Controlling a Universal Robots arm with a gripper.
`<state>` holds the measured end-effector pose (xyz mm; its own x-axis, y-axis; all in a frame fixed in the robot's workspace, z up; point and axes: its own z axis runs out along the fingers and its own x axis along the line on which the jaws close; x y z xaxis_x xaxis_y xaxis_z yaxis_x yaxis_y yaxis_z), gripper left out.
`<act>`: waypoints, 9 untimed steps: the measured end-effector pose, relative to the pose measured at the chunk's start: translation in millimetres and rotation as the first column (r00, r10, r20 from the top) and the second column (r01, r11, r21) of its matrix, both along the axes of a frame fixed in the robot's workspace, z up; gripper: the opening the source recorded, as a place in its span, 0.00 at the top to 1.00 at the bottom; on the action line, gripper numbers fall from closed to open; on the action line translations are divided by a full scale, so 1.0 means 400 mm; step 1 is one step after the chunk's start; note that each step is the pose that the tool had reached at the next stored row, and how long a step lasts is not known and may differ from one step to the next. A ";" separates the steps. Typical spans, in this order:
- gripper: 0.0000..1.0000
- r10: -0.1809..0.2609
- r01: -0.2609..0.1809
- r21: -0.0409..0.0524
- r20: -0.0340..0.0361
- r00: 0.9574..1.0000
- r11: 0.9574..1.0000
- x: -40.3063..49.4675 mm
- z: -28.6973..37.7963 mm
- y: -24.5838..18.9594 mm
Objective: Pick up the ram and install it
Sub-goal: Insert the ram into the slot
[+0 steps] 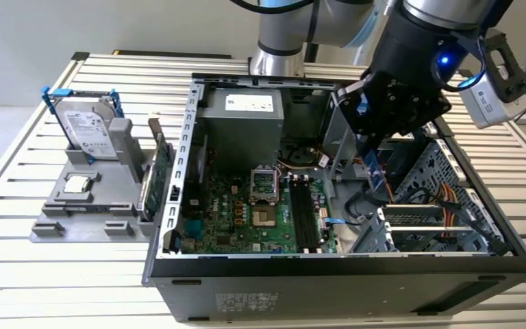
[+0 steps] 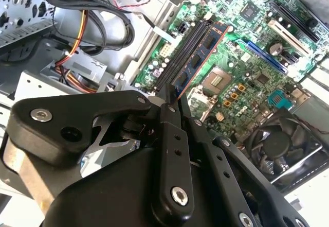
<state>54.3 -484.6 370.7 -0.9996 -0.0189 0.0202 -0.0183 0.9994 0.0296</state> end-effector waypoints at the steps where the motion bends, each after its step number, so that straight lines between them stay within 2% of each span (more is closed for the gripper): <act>1: 1.00 0.000 0.000 0.000 0.000 1.000 1.000 -0.001 -0.001 0.000; 9: 1.00 -0.002 0.002 0.000 0.001 1.000 1.000 -0.005 -0.013 0.001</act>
